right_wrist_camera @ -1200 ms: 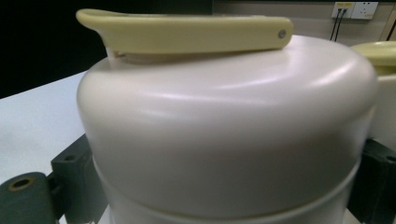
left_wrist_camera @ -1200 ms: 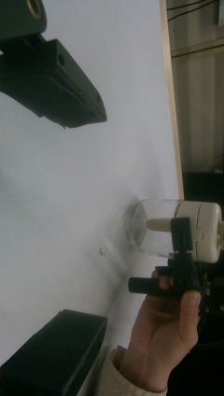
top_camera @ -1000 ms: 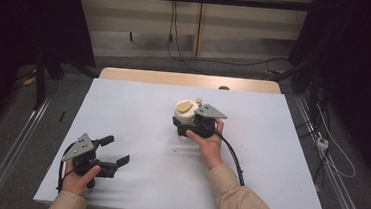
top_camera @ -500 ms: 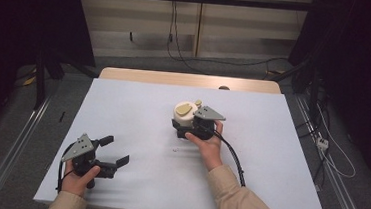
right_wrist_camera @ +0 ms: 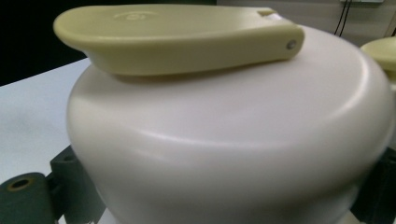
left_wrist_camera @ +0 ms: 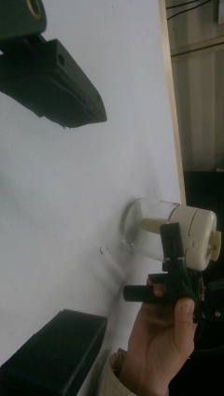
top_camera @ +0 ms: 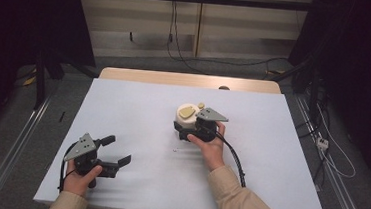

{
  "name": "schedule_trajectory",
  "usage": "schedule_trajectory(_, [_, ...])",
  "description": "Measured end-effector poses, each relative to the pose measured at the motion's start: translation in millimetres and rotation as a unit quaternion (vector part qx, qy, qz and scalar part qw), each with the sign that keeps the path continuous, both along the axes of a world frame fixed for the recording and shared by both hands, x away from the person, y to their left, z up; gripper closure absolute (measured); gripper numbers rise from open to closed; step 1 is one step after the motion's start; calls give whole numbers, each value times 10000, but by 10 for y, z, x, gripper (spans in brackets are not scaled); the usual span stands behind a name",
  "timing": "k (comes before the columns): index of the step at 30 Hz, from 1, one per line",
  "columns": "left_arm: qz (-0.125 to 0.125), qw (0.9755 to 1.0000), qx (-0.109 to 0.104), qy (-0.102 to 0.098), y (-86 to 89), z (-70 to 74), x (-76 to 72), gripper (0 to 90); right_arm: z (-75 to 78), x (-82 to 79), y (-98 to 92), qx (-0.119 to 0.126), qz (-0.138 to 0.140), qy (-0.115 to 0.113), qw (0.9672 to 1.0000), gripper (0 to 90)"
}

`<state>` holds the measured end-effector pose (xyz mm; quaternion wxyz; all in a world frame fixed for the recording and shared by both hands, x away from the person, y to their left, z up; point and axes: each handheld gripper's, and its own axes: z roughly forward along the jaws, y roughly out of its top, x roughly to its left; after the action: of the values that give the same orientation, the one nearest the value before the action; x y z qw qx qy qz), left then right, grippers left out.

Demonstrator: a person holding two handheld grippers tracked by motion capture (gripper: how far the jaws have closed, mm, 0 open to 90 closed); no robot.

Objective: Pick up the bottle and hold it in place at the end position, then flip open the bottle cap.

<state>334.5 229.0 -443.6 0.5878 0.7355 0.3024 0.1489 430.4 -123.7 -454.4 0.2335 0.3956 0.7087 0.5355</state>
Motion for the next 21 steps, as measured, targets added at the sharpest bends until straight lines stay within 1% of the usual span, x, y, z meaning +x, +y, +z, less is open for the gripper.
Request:
schedule_trajectory(3, [-1, 10000, 9, -9, -8, 4, 1, 34, 2, -3, 1, -36, 24, -14, 10000, 65])
schedule_trajectory(11, [28, 10000, 10, 12, -21, 5, 27, 34, 3, 1, -2, -33, 50, 7, 10000, 65])
schedule_trajectory(12, [40, 10000, -9, 22, -31, 7, 27, 34, 2, 3, -3, -19, 53, 10, 10000, 65])
schedule_trajectory(18, [28, 10000, 62, 30, -80, 17, 23, 34, -3, 13, -3, 2, 53, 21, 10000, 65])
schedule_trajectory(21, [29, 10000, 53, 38, -106, 32, 23, 32, -4, 12, -3, 3, 52, 21, 10000, 65])
